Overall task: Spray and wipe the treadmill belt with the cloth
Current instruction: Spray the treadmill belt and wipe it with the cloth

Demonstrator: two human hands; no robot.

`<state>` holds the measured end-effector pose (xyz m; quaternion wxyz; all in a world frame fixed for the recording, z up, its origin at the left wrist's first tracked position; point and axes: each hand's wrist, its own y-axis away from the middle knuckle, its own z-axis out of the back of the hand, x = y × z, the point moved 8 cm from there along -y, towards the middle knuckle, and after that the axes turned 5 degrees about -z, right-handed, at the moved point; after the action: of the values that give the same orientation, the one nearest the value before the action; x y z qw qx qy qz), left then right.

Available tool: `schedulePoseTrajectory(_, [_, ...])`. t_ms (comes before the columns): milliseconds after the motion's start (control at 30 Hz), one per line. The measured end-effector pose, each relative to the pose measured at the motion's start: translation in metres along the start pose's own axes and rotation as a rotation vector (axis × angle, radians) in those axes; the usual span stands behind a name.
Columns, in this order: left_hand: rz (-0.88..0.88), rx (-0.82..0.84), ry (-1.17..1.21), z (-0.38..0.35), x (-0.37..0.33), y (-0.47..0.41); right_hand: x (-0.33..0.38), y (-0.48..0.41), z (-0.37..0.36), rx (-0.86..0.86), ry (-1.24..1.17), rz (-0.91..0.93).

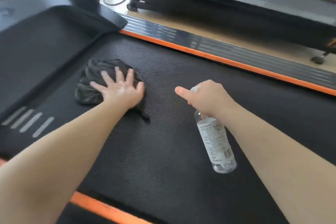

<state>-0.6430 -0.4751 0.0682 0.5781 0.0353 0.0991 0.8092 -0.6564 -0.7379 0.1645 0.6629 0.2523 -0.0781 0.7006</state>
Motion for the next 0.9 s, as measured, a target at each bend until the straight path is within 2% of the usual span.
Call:
schedulePoseTrajectory(133, [-0.527, -0.024, -0.087, -0.016, -0.09, 0.051, 0.04, -0.006, -0.006, -0.011, -0.018, 0.083])
schedulePoseTrajectory(200, [-0.812, 0.03, -0.118, -0.024, -0.131, 0.088, 0.057, -0.006, -0.01, -0.023, -0.023, 0.123])
schedulePoseTrajectory(267, [-0.958, 0.05, -0.139, -0.028, -0.139, 0.105, 0.072, -0.007, -0.02, -0.008, 0.006, 0.154])
schedulePoseTrajectory(333, [-0.876, 0.015, -0.105, -0.023, -0.122, 0.09, 0.076, -0.006, -0.025, 0.009, 0.01, 0.152])
schedulePoseTrajectory(500, [-0.263, -0.072, 0.007, -0.003, 0.019, 0.01, 0.091, -0.005, -0.045, 0.077, 0.022, 0.136])
schedulePoseTrajectory(633, [0.067, -0.077, 0.053, 0.005, 0.116, -0.004, 0.104, -0.001, -0.048, 0.099, -0.002, 0.171])
schedulePoseTrajectory(767, [0.127, -0.043, 0.065, 0.003, 0.12, 0.005, 0.11, 0.004, -0.045, 0.087, -0.039, 0.193])
schedulePoseTrajectory(900, [-0.06, -0.004, -0.005, -0.009, 0.058, 0.04, 0.112, 0.018, -0.038, 0.069, -0.019, 0.227])
